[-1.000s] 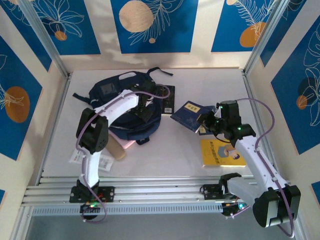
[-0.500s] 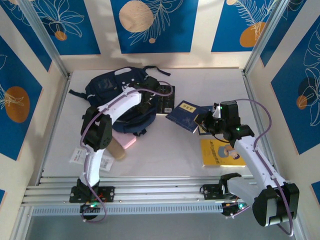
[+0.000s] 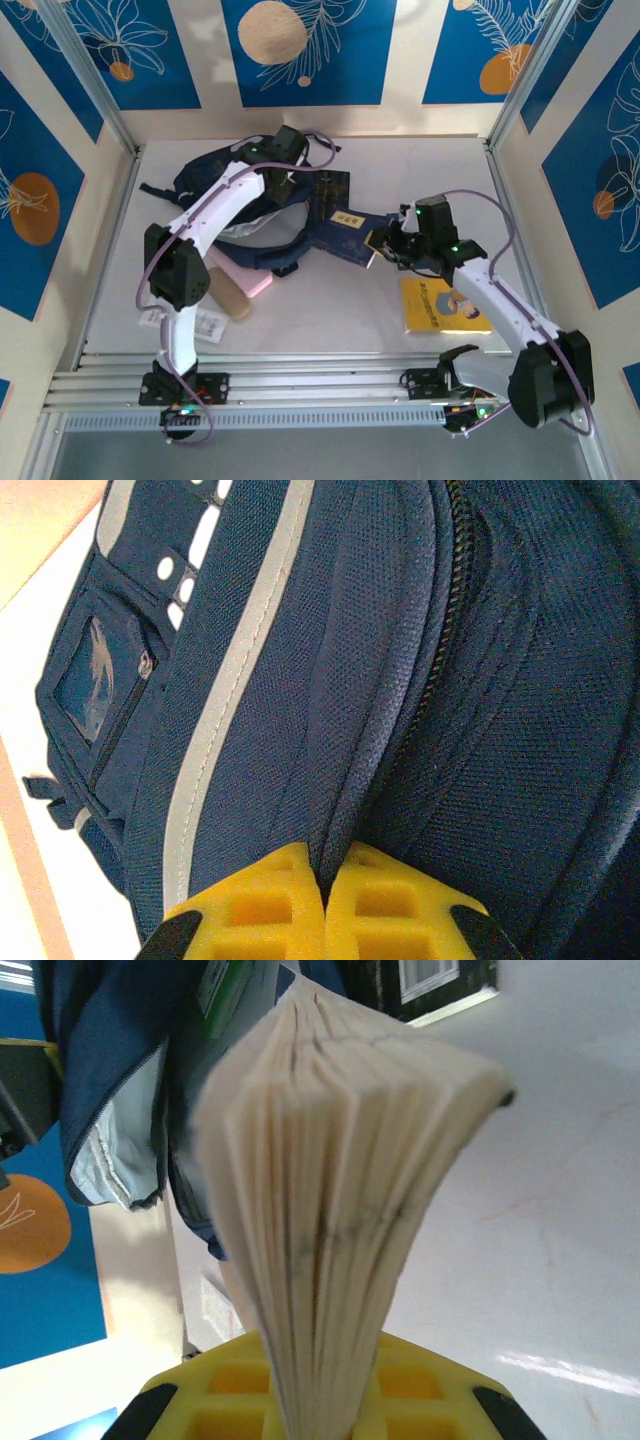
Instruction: Pack the student bag
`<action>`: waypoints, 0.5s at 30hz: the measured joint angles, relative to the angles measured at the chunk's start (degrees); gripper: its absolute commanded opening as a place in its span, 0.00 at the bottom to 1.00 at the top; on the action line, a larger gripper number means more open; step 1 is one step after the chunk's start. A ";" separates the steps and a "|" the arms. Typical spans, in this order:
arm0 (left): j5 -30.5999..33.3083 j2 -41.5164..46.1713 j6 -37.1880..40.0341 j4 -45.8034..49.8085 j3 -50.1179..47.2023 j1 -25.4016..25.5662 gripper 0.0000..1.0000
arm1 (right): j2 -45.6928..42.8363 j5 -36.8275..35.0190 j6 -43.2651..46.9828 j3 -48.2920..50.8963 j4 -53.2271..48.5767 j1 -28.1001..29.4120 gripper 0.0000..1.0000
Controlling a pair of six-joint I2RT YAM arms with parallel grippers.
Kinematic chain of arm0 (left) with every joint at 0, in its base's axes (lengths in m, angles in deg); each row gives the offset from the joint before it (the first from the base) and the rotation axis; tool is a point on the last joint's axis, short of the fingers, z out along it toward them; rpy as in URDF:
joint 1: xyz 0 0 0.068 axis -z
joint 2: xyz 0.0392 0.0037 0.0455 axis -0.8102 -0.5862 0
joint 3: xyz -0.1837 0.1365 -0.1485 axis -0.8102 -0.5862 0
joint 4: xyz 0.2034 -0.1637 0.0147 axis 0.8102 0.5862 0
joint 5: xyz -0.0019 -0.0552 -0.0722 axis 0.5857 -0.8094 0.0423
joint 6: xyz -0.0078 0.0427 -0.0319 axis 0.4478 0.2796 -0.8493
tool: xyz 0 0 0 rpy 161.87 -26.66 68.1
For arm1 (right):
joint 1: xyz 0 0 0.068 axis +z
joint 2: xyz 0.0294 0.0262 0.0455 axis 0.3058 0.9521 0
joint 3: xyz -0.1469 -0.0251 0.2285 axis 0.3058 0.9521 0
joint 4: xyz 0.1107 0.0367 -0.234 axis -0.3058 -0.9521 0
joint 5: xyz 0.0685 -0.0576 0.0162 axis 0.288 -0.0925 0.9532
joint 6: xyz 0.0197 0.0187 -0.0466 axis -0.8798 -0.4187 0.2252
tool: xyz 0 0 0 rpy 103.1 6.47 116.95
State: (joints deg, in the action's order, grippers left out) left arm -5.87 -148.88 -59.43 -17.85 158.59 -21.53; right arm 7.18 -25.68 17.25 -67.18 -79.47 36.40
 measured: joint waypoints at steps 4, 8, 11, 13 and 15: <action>-2.36 0.28 -0.57 0.33 0.00 -0.11 0.00 | 9.73 0.70 -3.10 -4.35 6.36 4.20 0.00; -5.64 0.74 -2.01 0.28 -0.37 -0.11 0.06 | 21.24 2.05 -7.13 -12.59 13.53 7.04 0.00; -8.90 2.45 -3.50 0.22 -2.34 -0.11 0.54 | 27.15 3.28 -11.13 -15.63 20.57 7.52 0.00; -11.61 5.27 -4.83 -0.44 -5.11 -0.13 0.69 | 28.81 3.58 -13.44 -15.67 23.15 7.41 0.00; -14.03 9.11 -5.90 -0.74 -8.50 -0.50 0.77 | 29.35 3.82 -14.91 -15.65 24.24 7.30 0.00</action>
State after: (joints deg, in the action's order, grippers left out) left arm -19.90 -139.77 -65.33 -18.60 150.09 -22.04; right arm 36.54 -21.86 2.34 -82.83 -55.23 43.70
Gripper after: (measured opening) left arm 0.714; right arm 0.110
